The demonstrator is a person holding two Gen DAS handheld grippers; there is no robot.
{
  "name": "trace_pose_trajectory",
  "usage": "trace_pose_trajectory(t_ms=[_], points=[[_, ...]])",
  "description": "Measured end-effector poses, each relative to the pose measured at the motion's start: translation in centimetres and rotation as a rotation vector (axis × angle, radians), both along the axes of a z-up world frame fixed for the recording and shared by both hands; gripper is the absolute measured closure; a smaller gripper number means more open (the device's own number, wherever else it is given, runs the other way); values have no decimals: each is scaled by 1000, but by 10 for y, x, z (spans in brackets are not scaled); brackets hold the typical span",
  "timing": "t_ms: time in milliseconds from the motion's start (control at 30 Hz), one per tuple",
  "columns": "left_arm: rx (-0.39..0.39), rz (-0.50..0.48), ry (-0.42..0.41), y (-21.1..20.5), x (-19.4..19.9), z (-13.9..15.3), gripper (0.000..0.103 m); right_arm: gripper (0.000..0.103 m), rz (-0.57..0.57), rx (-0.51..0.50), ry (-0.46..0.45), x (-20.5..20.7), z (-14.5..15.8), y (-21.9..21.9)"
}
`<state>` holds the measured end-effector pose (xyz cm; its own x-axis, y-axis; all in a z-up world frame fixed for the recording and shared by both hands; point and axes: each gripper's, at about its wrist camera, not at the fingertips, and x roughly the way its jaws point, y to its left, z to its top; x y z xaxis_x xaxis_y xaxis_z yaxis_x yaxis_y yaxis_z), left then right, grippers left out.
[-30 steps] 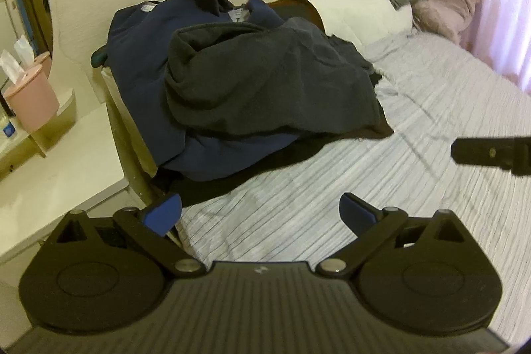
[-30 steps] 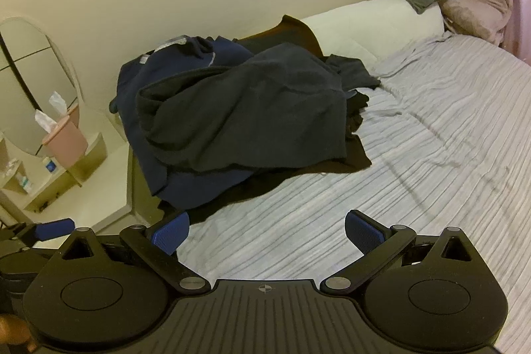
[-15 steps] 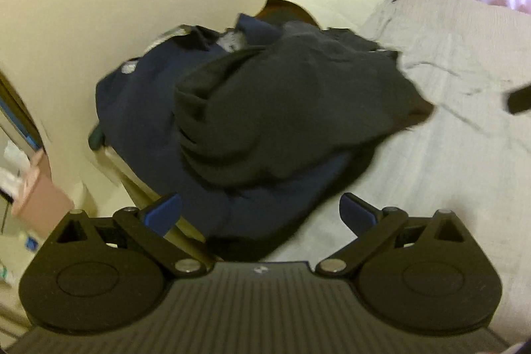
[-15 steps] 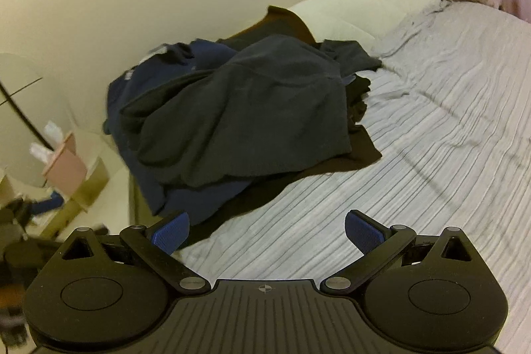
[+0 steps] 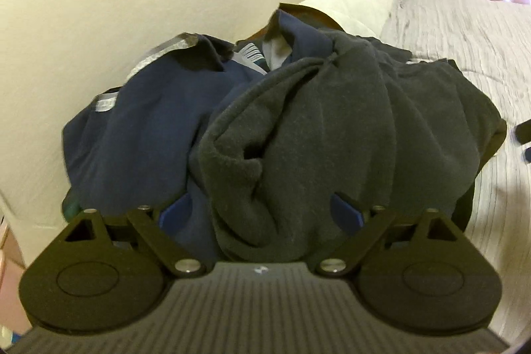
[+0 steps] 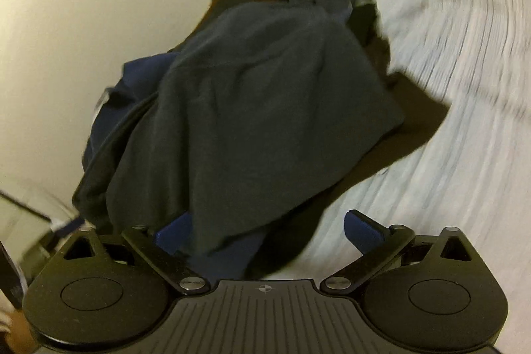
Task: Fold clothes
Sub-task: 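Reach both grippers into the dark grey sweatpants on the pile and close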
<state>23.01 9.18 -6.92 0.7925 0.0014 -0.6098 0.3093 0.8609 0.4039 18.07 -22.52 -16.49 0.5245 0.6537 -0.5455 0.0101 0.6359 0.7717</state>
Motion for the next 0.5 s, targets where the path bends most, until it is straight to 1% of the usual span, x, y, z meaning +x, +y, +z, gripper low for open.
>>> trace_pose_trajectory(t_ms=[33,133,167,200,233,267,300,333,400,433,467,500], points=[[-3,-6,0,2,3,-2,15,28,-11,24,18,5,-10,4],[-12,-24,1,6,11,-7,15,28,-44,66,46,16,-31,16],[-15,-29,4,7,13,-8,17,28,-54,80,53,21,-37,19],[-18,-33,10,9,17,-10,19,28,-66,97,63,25,-43,21],[-21,-34,14,10,19,-9,28,28,-82,109,73,28,-47,22],[-24,-33,17,10,21,-8,34,29,-100,121,79,31,-50,23],[-32,-36,15,11,22,-5,36,44,-127,126,69,32,-48,21],[-42,-38,8,12,22,-3,36,55,-153,131,47,32,-41,17],[-51,-43,7,11,24,0,36,55,-183,153,7,30,-27,11],[-56,-46,7,11,25,1,40,55,-187,166,-10,30,-21,9],[-54,-45,12,9,28,1,50,55,-175,168,-19,33,-17,10],[-51,-43,18,8,31,0,54,60,-174,169,-14,36,-17,10]])
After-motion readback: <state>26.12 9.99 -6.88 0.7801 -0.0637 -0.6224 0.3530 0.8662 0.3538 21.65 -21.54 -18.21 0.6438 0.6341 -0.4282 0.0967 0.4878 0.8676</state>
